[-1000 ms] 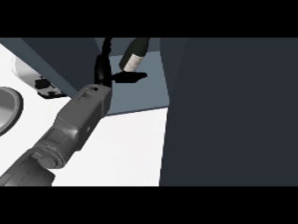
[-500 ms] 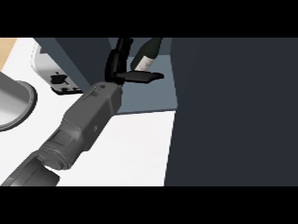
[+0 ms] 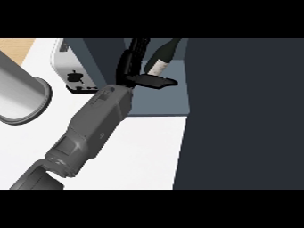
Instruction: Pick up the wine, place it into the cabinet and close the cabinet
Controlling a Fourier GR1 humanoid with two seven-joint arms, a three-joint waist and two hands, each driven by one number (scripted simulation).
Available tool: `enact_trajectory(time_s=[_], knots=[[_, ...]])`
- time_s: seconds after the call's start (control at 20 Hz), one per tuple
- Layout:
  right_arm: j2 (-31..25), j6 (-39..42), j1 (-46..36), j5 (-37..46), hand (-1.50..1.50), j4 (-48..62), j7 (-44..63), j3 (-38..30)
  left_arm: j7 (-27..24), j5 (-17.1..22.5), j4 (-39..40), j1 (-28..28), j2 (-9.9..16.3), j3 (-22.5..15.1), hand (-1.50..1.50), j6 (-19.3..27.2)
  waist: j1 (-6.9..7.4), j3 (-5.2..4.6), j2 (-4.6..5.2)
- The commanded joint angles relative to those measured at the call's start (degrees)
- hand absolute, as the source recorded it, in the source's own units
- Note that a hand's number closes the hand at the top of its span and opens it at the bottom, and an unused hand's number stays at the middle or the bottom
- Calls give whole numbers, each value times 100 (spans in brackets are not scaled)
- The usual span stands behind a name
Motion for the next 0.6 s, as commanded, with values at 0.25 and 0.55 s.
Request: enact_trajectory(time_s=[0.25, 0.55], knots=[[-169, -355, -239, 63, -150, -345, 433, -25, 1049, -387, -2275, 606, 9, -603, -150, 618, 238, 12, -123], [-60, -280, -33, 217, -150, -270, 181, 325, 1889, -604, -4143, 1442, -83, -1059, -150, 1682, 178, 13, -60]])
